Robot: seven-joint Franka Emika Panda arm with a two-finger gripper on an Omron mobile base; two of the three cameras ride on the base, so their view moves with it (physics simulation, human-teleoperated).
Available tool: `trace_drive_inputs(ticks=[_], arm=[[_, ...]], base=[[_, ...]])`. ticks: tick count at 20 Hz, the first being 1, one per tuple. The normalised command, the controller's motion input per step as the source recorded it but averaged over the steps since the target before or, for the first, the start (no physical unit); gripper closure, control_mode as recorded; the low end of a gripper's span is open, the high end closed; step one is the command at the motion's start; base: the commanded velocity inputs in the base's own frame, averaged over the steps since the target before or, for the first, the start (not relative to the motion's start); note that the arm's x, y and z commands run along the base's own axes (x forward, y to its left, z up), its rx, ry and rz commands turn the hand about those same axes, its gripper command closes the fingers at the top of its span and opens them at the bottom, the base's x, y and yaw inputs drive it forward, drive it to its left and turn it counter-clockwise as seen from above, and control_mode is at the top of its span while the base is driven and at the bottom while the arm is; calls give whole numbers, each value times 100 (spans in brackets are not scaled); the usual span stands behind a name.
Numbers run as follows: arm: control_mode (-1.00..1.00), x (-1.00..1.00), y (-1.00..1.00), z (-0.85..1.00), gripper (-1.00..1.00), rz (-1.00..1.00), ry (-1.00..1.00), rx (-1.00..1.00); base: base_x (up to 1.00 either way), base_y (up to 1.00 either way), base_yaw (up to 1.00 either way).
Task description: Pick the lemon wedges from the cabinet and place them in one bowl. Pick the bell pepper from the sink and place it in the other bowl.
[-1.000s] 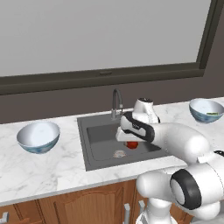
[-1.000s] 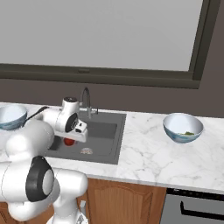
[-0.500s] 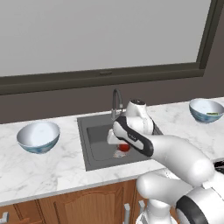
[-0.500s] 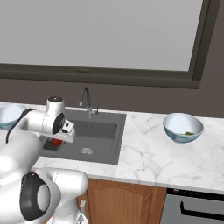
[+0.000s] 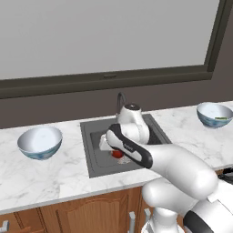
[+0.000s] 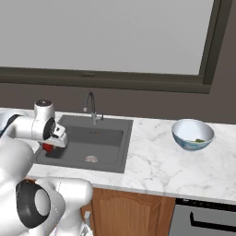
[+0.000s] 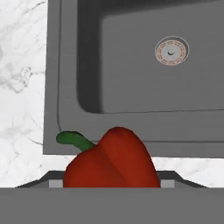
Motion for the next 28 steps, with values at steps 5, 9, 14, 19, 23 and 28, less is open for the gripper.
trace_drive_inputs(ticks=[5, 9, 14, 19, 23, 28], arm=[[-100, 32, 70, 13, 100, 5, 0, -3], [-100, 23, 56, 46, 100, 1, 2, -13], [-100, 31, 48, 29, 100, 0, 6, -17], [-100, 46, 42, 5, 100, 1, 9, -8], [-100, 33, 21, 14, 100, 1, 1, -2], [-100, 30, 37, 2, 100, 0, 2, -1]], base=[[0, 0, 0], [0, 0, 0], [0, 0, 0], [0, 0, 0], [0, 0, 0], [0, 0, 0]])
